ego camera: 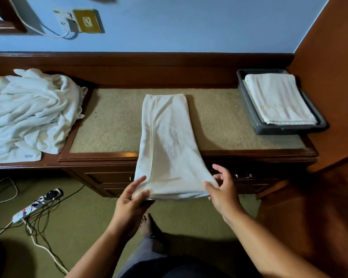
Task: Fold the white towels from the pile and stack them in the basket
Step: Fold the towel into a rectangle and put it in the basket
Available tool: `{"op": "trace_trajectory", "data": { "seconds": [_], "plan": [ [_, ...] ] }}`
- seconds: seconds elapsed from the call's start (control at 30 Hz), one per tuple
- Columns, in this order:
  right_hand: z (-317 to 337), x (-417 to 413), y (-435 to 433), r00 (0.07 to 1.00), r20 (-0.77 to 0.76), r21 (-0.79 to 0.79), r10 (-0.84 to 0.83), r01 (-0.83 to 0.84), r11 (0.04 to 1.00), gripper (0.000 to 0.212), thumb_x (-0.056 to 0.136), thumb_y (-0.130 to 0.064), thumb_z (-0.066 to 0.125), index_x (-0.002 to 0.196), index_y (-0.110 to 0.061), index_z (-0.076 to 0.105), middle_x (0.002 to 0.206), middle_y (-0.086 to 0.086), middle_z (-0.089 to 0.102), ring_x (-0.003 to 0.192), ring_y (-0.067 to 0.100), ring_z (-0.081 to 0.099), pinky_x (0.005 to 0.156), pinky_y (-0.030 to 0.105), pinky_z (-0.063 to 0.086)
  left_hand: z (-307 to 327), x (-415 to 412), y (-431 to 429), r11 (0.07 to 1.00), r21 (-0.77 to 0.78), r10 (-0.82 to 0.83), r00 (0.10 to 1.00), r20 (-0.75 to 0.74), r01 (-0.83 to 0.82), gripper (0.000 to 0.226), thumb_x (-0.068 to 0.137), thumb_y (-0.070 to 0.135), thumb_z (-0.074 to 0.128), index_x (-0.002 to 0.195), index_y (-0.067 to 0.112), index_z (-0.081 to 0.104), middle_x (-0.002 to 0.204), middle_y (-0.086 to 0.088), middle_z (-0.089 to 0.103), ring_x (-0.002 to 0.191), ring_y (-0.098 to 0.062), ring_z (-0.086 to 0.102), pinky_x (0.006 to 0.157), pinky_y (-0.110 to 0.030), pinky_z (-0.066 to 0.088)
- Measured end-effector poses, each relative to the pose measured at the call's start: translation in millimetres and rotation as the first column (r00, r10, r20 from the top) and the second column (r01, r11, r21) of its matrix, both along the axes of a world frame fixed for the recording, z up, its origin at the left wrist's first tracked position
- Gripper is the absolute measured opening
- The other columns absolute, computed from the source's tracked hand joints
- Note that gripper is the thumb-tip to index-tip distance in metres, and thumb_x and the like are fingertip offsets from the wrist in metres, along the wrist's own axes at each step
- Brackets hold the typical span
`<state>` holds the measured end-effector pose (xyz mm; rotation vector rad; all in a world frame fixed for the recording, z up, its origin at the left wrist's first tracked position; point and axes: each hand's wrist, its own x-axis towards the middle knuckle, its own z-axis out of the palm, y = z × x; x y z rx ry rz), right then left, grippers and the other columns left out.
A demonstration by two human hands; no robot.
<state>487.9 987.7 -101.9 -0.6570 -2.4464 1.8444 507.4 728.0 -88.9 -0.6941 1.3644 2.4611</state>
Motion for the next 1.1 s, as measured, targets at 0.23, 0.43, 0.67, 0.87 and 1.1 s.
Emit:
{"op": "trace_trajectory", "data": {
  "seconds": [0.23, 0.43, 0.67, 0.87, 1.1],
  "plan": [
    [59.5, -18.7, 6.7, 0.981, -0.181, -0.167, 0.072, -0.103, 0.981, 0.036, 0.09, 0.004, 0.064, 0.11, -0.025, 0.072, 0.099, -0.006, 0.069, 0.09, 0.007, 0.064, 0.065, 0.024, 0.053, 50.4, -26.9, 18.3, 0.996, 0.044, 0.084, 0.992, -0.096, -0.08, 0.031, 0.094, -0.005, 0.049, 0.094, 0.004, 0.079, 0.092, -0.015, 0.075, 0.08, -0.019, 0.072, 0.069, -0.029, 0.061],
    [100.7, -51.9, 9.4, 0.95, -0.307, -0.31, 0.062, -0.162, 0.937, 0.028, 0.085, 0.009, 0.069, 0.106, -0.01, 0.073, 0.084, 0.002, 0.072, 0.08, 0.004, 0.063, 0.074, 0.016, 0.053, 88.9, -58.6, 16.9, 0.987, 0.056, 0.158, 0.971, -0.179, -0.15, 0.042, 0.095, -0.004, 0.047, 0.08, 0.012, 0.082, 0.092, -0.005, 0.077, 0.081, -0.014, 0.073, 0.075, -0.03, 0.06],
    [120.2, -128.5, -3.2, 0.934, -0.357, -0.36, 0.017, -0.154, 0.92, 0.023, 0.092, 0.006, 0.061, 0.11, -0.006, 0.069, 0.09, 0.016, 0.075, 0.094, 0.023, 0.072, 0.088, 0.029, 0.054, 107.6, -128.9, 8.4, 0.972, 0.085, 0.226, 0.966, -0.122, -0.217, 0.037, 0.095, 0.001, 0.051, 0.078, 0.011, 0.082, 0.092, -0.009, 0.077, 0.079, -0.016, 0.074, 0.067, -0.025, 0.061],
    [137.4, -200.8, -6.4, 0.954, -0.297, -0.383, 0.045, -0.162, 0.909, 0.031, 0.088, -0.007, 0.062, 0.117, -0.015, 0.068, 0.104, 0.016, 0.074, 0.107, 0.036, 0.068, 0.09, 0.054, 0.052, 118.3, -212.2, -0.1, 0.967, 0.097, 0.242, 0.969, -0.053, -0.236, 0.02, 0.096, 0.003, 0.053, 0.101, 0.004, 0.072, 0.091, -0.008, 0.077, 0.076, -0.014, 0.074, 0.064, -0.022, 0.059],
    [122.5, -275.3, -20.4, 0.962, -0.266, -0.221, 0.059, -0.12, 0.968, 0.056, 0.083, 0.019, 0.06, 0.125, -0.018, 0.062, 0.109, 0.0, 0.074, 0.105, 0.016, 0.07, 0.087, 0.029, 0.055, 104.1, -303.0, -7.6, 0.969, 0.127, 0.212, 0.977, 0.003, -0.21, 0.02, 0.094, 0.004, 0.058, 0.11, 0.001, 0.07, 0.102, -0.011, 0.077, 0.092, -0.019, 0.073, 0.072, -0.024, 0.061]
  ]
}}
